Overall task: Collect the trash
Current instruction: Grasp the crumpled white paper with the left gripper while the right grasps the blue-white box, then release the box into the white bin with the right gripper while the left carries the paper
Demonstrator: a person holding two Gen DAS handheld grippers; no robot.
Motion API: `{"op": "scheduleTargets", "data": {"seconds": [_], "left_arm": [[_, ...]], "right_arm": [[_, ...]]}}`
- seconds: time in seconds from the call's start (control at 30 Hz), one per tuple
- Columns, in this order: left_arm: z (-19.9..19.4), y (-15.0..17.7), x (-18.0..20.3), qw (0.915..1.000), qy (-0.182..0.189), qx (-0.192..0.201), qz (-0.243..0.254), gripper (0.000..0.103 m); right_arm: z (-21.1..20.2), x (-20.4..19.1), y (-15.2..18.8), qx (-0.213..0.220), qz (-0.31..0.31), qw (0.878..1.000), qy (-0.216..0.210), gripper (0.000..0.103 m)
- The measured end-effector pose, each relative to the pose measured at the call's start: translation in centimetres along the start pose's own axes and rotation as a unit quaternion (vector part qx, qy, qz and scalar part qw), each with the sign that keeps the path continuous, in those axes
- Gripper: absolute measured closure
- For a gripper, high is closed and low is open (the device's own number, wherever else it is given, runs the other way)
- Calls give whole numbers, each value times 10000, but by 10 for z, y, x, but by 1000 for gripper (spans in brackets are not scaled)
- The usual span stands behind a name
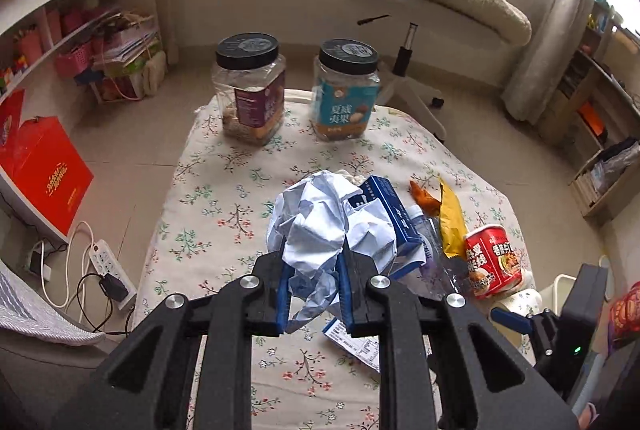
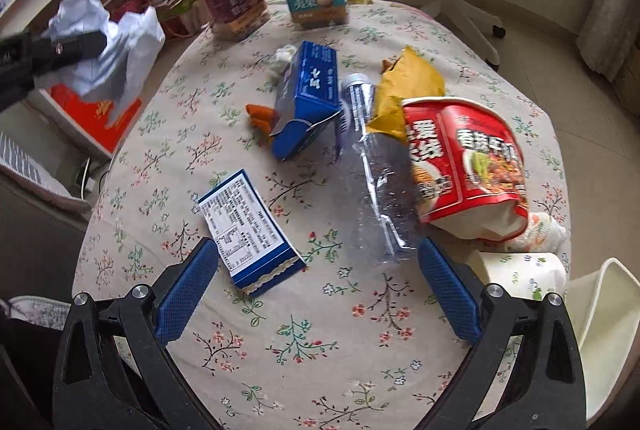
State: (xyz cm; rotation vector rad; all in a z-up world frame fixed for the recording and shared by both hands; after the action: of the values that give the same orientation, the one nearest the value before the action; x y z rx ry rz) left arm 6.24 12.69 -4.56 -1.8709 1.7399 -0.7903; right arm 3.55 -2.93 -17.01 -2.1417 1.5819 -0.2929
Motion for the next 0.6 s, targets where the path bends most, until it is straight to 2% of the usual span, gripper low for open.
{"op": "scheduleTargets", "data": {"seconds": [0.13, 0.23, 0.27, 0.33, 0.37, 0.4, 0.47, 0.6], "left_arm": [[7, -3, -29, 9995, -36, -80, -310, 84], [6, 0, -33, 9993, -16, -118, -348, 84], [6, 0, -34, 9994, -8, -121, -334, 84], [5, 2, -34, 9995, 11, -122, -307, 84], [5, 3, -34, 9994, 29, -129, -305, 83], [5, 3, -33, 9994, 41, -134, -301, 84], [5, 3, -34, 9995, 33, -122, -300, 84], [4, 1, -35, 9993, 8, -61, -359, 84]], "right_arm": [[39, -42, 3, -209, -659, 9976, 59, 13], [61, -55, 3, -390, -847, 9955, 162, 15], [68, -56, 3, -500, -815, 9953, 129, 18], [77, -56, 4, -687, -669, 9954, 20, 33], [76, -56, 1, -609, -629, 9962, 18, 35], [73, -57, -1, -615, -585, 9964, -51, 44], [66, -57, -6, -624, -366, 9968, -332, 45], [37, -43, -18, -181, -82, 9993, -315, 45]]}}
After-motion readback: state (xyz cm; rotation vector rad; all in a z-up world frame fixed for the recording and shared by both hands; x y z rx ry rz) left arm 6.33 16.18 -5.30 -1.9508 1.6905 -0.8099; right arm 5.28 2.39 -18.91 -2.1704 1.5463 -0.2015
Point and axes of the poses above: each gripper's, at about its wrist camera, not at the fingertips, and z roughly the way its jaws point, x to its right, y to its underside, the point moved 5 cm from there along z, roughly the way its jaws point, and after that the axes turned 4 degrees about x, right-handed, at the moved point
